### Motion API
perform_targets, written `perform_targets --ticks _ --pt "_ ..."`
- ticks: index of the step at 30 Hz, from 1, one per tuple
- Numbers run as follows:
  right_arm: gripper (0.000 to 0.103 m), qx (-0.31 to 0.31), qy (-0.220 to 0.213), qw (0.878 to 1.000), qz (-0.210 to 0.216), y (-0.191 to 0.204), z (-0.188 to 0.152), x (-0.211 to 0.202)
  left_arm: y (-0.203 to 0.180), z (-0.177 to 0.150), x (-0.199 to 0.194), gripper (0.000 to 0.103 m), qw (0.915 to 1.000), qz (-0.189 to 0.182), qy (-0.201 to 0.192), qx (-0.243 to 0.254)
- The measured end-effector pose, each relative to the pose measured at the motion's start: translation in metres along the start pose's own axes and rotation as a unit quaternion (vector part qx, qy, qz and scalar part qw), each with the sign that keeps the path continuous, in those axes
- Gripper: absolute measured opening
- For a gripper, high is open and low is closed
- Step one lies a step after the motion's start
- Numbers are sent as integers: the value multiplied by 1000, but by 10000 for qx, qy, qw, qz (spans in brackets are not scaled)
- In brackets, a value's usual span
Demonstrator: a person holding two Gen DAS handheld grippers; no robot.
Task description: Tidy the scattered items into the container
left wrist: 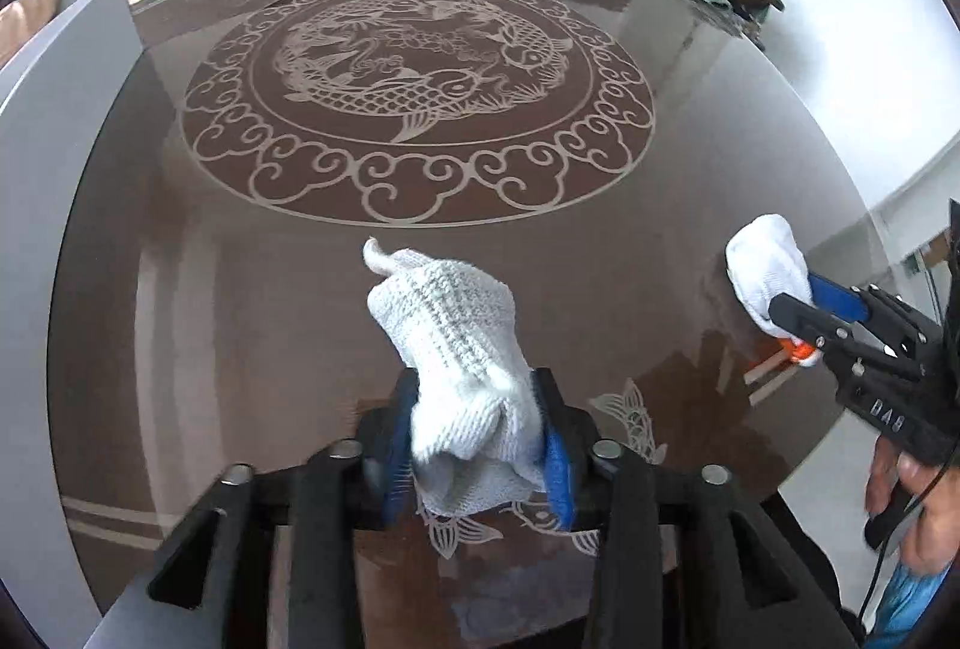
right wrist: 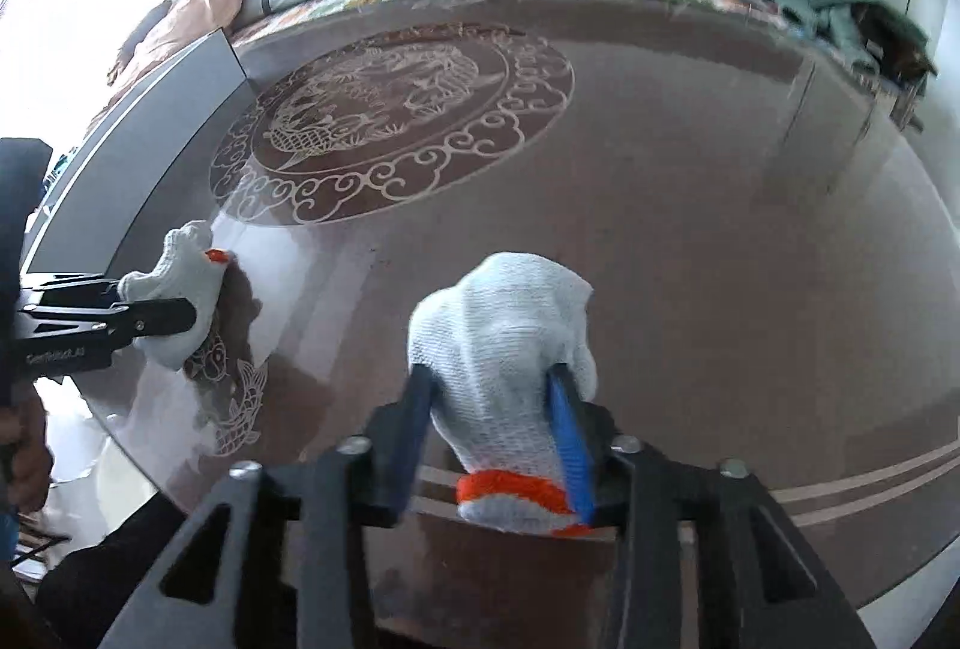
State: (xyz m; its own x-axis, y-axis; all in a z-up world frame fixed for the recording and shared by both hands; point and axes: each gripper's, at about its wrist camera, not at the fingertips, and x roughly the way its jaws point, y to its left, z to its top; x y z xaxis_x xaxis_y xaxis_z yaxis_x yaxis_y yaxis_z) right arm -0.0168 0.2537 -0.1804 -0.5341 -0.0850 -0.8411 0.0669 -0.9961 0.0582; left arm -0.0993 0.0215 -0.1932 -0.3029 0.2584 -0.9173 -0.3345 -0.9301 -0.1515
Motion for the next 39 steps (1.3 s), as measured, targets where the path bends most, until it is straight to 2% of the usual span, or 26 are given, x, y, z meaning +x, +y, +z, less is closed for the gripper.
perform_targets --ticks 1,2,8,11,14,17,19,25,32,39 --pt "52 -78 -29 9999 -88 3 -2 2 -1 2 4 67 10000 80 4 -13" --pt "53 -165 -27 9997 -156 5 -3 3 -2 3 8 69 9999 160 8 -25" --pt "56 -248 15 9992 -323 4 3 19 -13 7 18 72 9986 484 -196 21" --pt "58 -336 -141 9977 -564 9 3 25 -17 6 21 72 9972 692 -247 100" --pt "61 -126 -353 9978 -544 5 -1 26 -19 6 23 78 9968 748 -272 117" --pt "61 -67 -617 9963 -595 7 -8 24 -20 5 26 89 9962 826 -292 20" --pt "62 -38 -747 9953 -618 7 -10 24 -17 4 28 103 9958 863 -289 -112" --pt "62 60 -949 9933 -658 10 -13 27 -17 0 29 103 9944 911 -473 -230" --pt "62 105 -1015 9927 -636 14 -16 27 -18 -12 26 103 9886 978 -1110 -288" --pt "62 109 -1015 9928 -627 16 -17 28 -17 -11 27 103 9880 980 -1163 -286"
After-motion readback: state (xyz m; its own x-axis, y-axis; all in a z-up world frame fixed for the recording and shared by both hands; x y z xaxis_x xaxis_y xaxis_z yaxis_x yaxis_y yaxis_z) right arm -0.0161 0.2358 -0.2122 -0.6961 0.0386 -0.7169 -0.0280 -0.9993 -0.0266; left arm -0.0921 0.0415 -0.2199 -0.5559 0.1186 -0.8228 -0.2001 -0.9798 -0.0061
